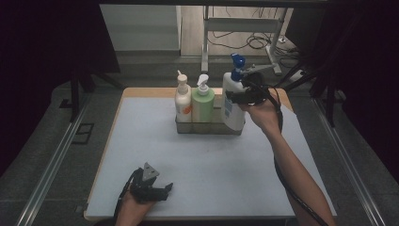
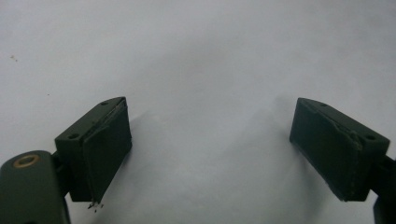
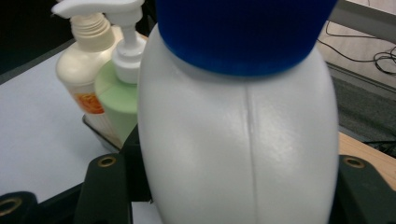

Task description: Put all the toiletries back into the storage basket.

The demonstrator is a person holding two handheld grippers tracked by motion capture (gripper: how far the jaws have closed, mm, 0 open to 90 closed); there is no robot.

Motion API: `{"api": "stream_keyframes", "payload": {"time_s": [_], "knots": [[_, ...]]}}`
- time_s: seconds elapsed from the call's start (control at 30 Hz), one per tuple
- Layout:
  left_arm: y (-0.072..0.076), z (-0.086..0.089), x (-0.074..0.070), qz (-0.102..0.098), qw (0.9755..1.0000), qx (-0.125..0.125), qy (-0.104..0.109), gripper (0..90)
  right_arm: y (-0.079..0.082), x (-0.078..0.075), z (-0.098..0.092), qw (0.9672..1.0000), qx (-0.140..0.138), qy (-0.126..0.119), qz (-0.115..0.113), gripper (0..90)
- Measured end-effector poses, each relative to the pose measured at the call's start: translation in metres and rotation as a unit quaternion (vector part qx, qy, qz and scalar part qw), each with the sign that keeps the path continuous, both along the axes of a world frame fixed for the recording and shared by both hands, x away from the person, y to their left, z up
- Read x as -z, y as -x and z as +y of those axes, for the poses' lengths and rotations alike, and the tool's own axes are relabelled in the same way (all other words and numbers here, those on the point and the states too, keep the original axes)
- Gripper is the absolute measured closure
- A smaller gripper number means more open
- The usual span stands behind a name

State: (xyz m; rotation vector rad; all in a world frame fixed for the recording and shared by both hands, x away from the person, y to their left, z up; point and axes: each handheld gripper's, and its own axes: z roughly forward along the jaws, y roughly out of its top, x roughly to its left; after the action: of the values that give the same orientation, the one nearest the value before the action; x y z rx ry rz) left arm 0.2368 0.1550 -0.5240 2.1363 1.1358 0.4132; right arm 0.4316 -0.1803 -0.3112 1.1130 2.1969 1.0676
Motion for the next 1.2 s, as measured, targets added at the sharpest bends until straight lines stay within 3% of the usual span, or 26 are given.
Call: {"api": "stream_keyframes", "payload": {"time_s": [0.83,1.2], "knots": [[0.000,0.000,0.000,0.000,1.0000,0.000,0.001,12.4,-0.037,0.007,0.007,0.9991,0.040,-0.005,-0.008,40.3],[0.000,0.000,0.000,0.000,1.0000,0.000,0.000,12.3,-0.046,0.024,0.010,0.9989,0.047,0.001,-0.003,40.3]]}}
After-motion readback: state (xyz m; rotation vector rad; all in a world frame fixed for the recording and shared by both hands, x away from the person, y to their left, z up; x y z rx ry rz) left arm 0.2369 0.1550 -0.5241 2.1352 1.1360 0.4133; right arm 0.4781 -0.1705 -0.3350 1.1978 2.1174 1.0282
